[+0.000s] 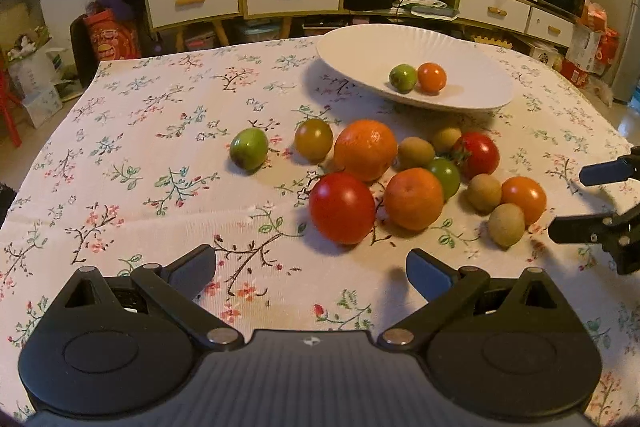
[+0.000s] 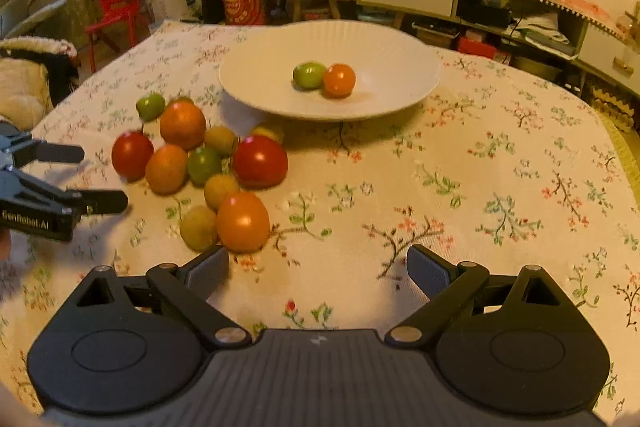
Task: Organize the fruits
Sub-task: 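Withdraw both open grippers from the plate back toward the fruit cluster, then grasp the large red tomato with the left gripper while the right grasps an orange tomato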
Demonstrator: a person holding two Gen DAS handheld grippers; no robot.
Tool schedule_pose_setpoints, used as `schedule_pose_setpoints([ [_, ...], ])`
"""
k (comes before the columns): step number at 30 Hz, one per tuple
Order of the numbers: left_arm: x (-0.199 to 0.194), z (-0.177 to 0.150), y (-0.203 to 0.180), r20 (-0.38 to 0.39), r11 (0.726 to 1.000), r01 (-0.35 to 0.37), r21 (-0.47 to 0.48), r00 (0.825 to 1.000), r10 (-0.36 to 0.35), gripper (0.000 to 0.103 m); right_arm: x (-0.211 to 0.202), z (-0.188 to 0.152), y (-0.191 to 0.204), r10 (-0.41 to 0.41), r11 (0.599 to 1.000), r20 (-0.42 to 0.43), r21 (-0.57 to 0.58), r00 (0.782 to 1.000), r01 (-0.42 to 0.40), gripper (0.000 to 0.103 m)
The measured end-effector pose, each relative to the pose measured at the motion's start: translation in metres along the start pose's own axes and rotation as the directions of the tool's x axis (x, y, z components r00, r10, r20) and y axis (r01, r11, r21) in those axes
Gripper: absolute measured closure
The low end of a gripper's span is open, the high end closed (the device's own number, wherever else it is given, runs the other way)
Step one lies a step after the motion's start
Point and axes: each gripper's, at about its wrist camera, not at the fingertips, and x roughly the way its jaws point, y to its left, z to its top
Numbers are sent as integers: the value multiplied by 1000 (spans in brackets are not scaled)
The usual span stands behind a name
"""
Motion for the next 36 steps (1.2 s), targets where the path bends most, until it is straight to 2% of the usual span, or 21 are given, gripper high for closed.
schedule_pose_setpoints([
  [4,6,-4,-2,8,1000,-11,4,1000,11,5,6,-6,4,-17,999,-17,-37,1000,16,8],
  [10,9,-4,2,43,1000,-9,-28,999,10,5,9,-7,12,-16,998,6,-57,1000,17,7],
  [14,9,-2,2,57,999,-10,-38,998,13,12,12,-6,16,-12,997,27,-75,1000,14,10],
  [16,8,-1,1,65,999,-6,-38,998,9,20,12,-5,18,-3,997,36,-83,999,6,14],
  [27,12,7,-1,78,999,11,-46,997,-7,38,12,1,33,25,990,61,-142,998,-16,44],
  [31,13,11,-3,78,999,30,-43,997,-26,51,11,1,35,32,988,66,-152,997,-22,49],
  [35,13,12,-4,74,998,49,-42,996,-45,64,10,2,38,44,986,68,-164,997,-32,60],
  [36,13,13,-4,71,998,52,-43,996,-49,70,10,2,39,44,985,69,-167,997,-32,64],
])
